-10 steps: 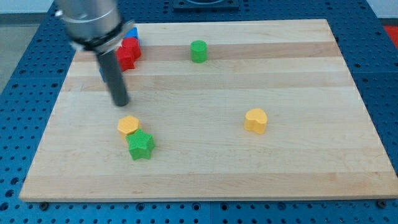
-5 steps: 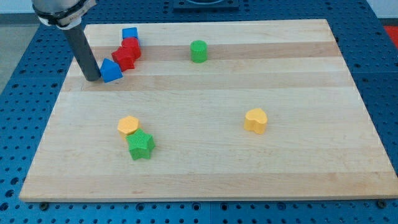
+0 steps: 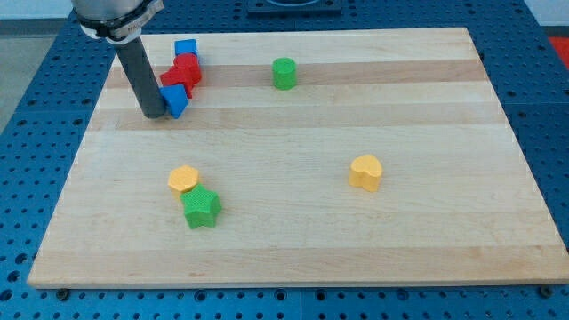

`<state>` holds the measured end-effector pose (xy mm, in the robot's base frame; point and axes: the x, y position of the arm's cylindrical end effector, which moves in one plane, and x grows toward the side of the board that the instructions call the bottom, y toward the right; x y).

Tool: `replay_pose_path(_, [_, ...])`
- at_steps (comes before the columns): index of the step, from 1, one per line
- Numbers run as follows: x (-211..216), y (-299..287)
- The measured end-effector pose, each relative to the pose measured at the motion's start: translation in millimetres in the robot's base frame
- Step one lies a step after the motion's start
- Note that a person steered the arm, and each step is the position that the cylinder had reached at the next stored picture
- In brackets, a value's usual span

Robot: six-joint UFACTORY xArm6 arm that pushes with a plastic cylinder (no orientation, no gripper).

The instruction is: Place the blue triangle below the red star

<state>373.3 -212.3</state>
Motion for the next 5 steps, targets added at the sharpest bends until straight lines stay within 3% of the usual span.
replay_pose_path(1, [13.1,-32.1])
replay_pose_path(2, [74.8,-7.4])
replay_pose_path(3, [92.8,111.6])
replay_pose_path(4, [79.5,232.8])
replay_pose_path(5, [62.8,300.8])
